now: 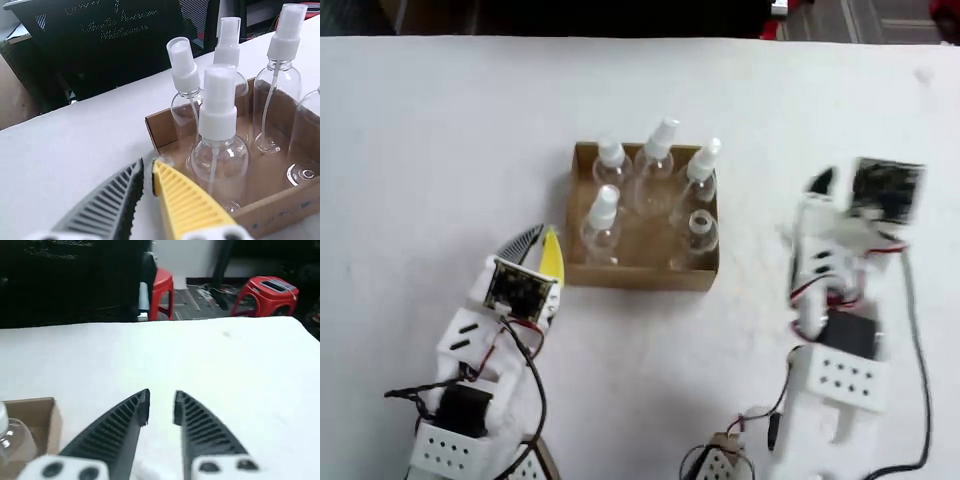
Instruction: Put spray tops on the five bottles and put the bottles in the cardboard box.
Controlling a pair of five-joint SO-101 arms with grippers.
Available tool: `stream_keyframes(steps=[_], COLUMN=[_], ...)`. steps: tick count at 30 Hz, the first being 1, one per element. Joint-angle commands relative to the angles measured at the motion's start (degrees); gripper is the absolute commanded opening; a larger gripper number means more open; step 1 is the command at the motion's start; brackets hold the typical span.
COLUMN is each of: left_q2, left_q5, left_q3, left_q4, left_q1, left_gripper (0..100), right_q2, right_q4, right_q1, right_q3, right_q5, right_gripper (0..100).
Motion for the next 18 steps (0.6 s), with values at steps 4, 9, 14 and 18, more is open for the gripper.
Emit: stream_keyframes(steps=[4, 9, 14, 18], left_q2=[-1.01, -1.01, -1.01, -1.01], left_q5=[-0.7, -0.7, -0.7, -0.7], left_q3=[-0.18, -0.18, -0.18, -0.18], left_q4=[-0.97, -0.88, -0.88, -0.88], left_q1=[0.22, 0.22, 0.22, 0.22], left_gripper=[3, 3, 3, 3], right_q2=[17.54, 30.81, 41.27, 50.86], right_q4=[11.74, 20.79, 29.14, 32.92], right_q1=[2.15, 1.71, 1.8, 2.07], right_q3=[-14.68, -23.91, -32.26, -36.48], right_q5=[16.26, 23.38, 30.07, 34.2], right_gripper=[19.2, 21.1, 21.1, 21.4])
